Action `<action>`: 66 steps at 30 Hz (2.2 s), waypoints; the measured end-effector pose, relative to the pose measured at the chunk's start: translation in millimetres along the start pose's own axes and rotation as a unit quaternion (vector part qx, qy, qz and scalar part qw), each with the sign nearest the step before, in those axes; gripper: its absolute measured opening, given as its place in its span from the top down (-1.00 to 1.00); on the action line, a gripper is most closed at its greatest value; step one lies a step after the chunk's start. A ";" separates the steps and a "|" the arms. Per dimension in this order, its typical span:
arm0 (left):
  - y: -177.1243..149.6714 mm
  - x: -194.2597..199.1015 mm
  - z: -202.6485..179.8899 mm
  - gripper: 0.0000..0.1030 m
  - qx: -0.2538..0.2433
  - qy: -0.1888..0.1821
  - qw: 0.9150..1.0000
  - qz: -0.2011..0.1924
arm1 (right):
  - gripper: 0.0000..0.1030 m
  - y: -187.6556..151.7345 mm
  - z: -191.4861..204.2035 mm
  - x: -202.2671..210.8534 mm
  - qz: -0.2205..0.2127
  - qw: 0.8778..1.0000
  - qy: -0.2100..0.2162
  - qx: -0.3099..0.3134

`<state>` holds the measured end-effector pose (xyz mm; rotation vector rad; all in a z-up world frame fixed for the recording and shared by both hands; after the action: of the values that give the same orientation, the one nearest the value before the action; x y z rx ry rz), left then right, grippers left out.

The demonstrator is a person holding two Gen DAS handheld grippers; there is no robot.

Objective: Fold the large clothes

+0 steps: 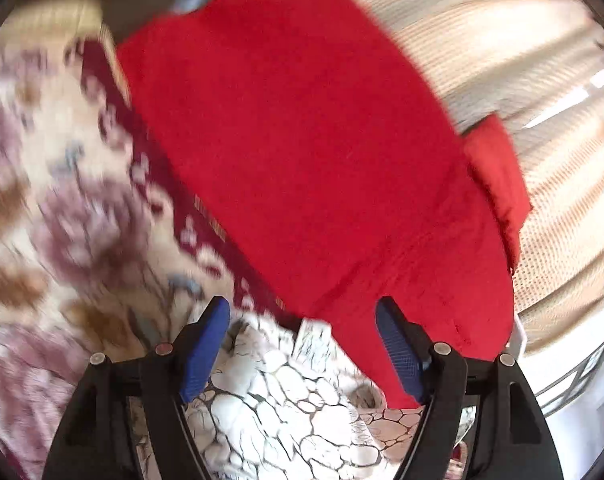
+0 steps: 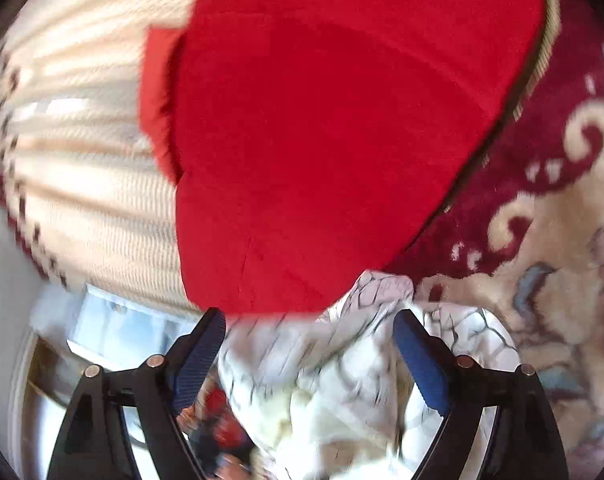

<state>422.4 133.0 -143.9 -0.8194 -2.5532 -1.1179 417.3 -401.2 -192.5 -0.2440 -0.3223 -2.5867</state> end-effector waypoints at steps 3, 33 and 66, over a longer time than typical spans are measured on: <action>-13.4 30.5 -16.8 -0.48 -0.035 0.002 0.999 -0.025 | -0.56 -29.5 23.4 8.8 0.019 0.996 -0.037 0.077; -68.2 7.4 -86.9 -0.54 -0.253 -0.036 0.967 0.006 | -0.13 -49.6 51.9 -67.9 0.021 0.981 0.016 0.191; -40.1 -30.6 -105.4 -0.81 -0.270 0.069 0.959 -0.060 | -0.16 -72.7 0.3 -55.6 0.049 0.969 -0.122 0.207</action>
<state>423.3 21.5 -109.1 -0.6638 -2.2263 -1.8846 427.1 -313.9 -218.4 -0.4142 -0.9031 -2.3255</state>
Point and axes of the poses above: each gripper's, at about its wrist camera, not at the fingertips, and x roughly against the way its jaws point, z to its left, y to its top, the point moved 4 cm from there along -x, roughly the way its jaws point, and after that the axes turned 7 degrees about -x, right-handed, at the moved point
